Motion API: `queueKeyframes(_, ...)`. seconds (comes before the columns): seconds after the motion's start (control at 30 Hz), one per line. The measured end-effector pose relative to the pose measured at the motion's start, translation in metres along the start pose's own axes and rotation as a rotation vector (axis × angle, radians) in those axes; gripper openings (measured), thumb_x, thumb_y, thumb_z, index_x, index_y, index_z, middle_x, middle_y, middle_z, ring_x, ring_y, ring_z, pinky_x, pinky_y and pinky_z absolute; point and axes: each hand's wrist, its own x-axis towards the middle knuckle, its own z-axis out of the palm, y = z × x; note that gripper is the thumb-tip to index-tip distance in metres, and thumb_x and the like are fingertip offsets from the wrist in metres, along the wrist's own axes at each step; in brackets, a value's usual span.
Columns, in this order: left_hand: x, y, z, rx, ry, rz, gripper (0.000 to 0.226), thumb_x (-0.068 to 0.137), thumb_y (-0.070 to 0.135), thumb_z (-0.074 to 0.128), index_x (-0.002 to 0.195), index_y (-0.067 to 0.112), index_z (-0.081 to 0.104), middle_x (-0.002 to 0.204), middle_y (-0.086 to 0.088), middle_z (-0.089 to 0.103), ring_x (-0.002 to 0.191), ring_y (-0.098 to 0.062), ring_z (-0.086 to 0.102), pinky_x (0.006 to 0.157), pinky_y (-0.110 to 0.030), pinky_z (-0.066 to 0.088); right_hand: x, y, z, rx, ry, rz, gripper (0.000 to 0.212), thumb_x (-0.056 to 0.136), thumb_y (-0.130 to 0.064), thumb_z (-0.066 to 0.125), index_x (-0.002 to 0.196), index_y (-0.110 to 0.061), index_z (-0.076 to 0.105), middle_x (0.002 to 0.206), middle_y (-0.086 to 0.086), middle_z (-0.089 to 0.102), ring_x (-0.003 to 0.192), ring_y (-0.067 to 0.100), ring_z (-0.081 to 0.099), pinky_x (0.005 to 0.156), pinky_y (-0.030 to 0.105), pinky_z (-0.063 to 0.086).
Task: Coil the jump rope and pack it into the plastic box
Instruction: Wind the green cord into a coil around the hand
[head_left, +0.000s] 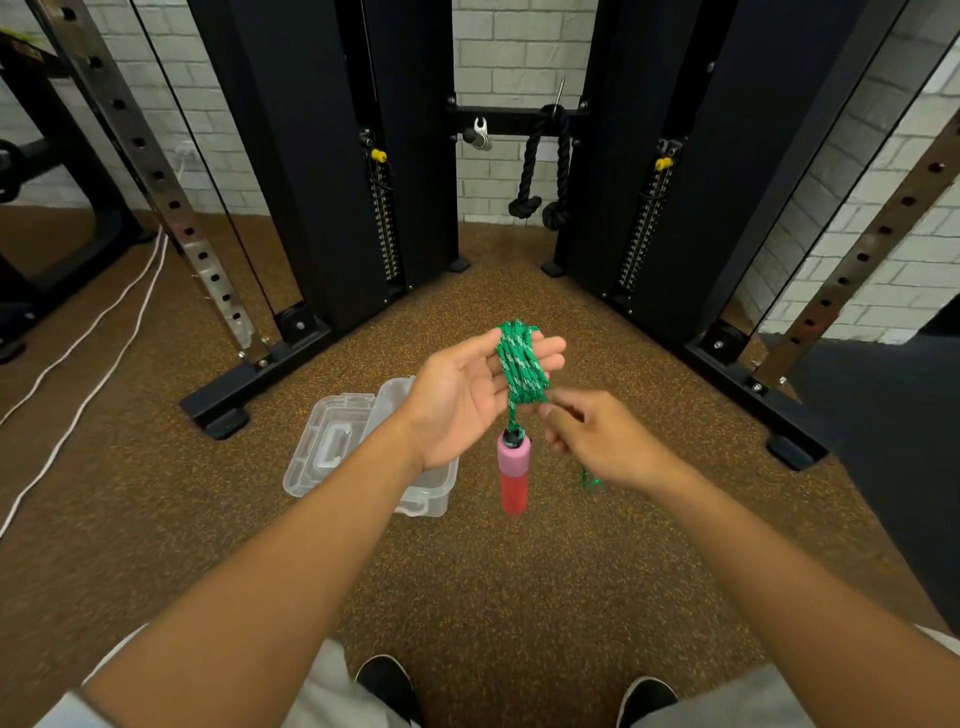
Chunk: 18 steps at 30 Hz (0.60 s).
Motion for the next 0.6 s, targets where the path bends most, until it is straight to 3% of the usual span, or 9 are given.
queueKeyframes(0.13,0.001,-0.004,0.002,0.007,0.075,0.004,0.05,0.106,0.027,0.034,0.146,-0.004,0.04,0.142,-0.019,0.059,0.134,-0.028,0.056,0.116,-0.04,0.04,-0.002,-0.009,0.011,-0.047,-0.084,0.017,0.031,0.106,-0.028,0.052,0.082,-0.013,0.065,0.078,0.009,0.072,0.07,0.014,0.067,0.077,0.046,0.058)
queueKeyframes(0.3,0.003,-0.006,0.0,0.107,0.161,0.038,0.042,0.108,0.027,0.032,0.139,0.003,0.046,0.145,-0.017,0.057,0.136,-0.025,0.054,0.12,-0.042,0.034,-0.008,-0.021,0.008,-0.102,-0.107,-0.025,0.029,0.104,-0.032,0.057,0.085,-0.015,0.071,0.067,0.001,0.068,0.055,0.004,0.059,0.057,0.026,0.049)
queueKeyframes(0.37,0.004,-0.008,-0.002,0.208,0.162,0.024,0.039,0.108,0.029,0.029,0.136,0.008,0.048,0.147,-0.014,0.056,0.136,-0.023,0.053,0.121,-0.042,0.033,-0.012,-0.026,0.006,-0.088,-0.096,-0.049,0.032,0.102,-0.032,0.059,0.087,-0.007,0.072,0.062,-0.001,0.063,0.048,0.002,0.051,0.05,0.019,0.041)
queueKeyframes(0.5,0.005,-0.013,-0.002,0.375,0.147,0.012,0.045,0.11,0.034,0.023,0.136,0.01,0.051,0.146,-0.011,0.057,0.135,-0.019,0.054,0.114,-0.033,0.042,-0.016,-0.032,-0.002,-0.065,-0.047,-0.146,0.04,0.097,-0.031,0.063,0.078,0.004,0.063,0.06,0.013,0.051,0.052,0.01,0.04,0.051,0.021,0.033)
queueKeyframes(0.6,0.003,-0.013,0.002,0.474,0.134,0.019,0.045,0.11,0.037,0.021,0.12,0.019,0.06,0.14,-0.01,0.062,0.131,-0.018,0.058,0.103,-0.024,0.049,-0.019,-0.036,-0.01,-0.033,-0.001,-0.185,0.032,0.092,-0.029,0.063,0.075,-0.002,0.066,0.066,0.018,0.061,0.053,0.013,0.047,0.056,0.023,0.041)
